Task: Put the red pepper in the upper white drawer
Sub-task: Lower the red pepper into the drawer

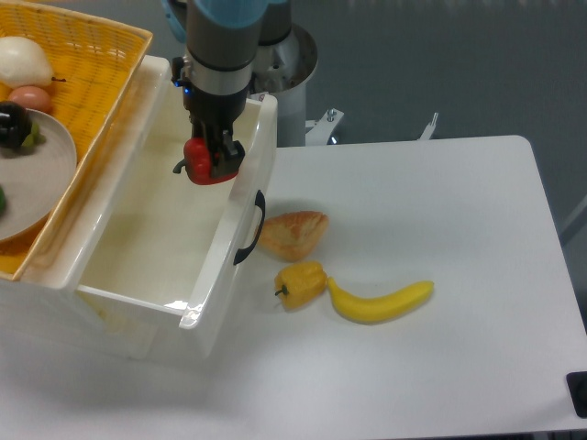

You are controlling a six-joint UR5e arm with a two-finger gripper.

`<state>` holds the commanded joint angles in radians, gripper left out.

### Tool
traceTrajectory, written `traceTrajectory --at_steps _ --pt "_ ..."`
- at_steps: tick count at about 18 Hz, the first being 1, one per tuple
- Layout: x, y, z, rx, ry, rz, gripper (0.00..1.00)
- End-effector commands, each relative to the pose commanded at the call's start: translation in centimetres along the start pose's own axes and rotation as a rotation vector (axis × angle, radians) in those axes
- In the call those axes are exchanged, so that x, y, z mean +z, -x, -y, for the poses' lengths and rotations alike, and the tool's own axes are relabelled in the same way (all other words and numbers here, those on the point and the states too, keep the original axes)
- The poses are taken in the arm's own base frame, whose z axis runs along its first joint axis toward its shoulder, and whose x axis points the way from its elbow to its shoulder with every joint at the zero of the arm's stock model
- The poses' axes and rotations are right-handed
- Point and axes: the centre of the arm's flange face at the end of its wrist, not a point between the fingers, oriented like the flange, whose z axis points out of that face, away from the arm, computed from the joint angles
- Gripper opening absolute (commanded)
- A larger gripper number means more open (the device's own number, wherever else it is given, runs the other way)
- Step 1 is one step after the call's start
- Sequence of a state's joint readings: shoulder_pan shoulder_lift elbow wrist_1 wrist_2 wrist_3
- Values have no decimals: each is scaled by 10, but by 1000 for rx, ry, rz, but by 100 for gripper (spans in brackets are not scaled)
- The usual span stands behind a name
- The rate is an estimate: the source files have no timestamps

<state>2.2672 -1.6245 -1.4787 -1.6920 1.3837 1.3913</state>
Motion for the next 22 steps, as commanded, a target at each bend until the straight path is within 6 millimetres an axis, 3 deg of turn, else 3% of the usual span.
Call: traceTrajectory --at_steps 7,22 --pt "4 0 3 5 0 -6 52" --pt "34 4 21 38 17 -62 53"
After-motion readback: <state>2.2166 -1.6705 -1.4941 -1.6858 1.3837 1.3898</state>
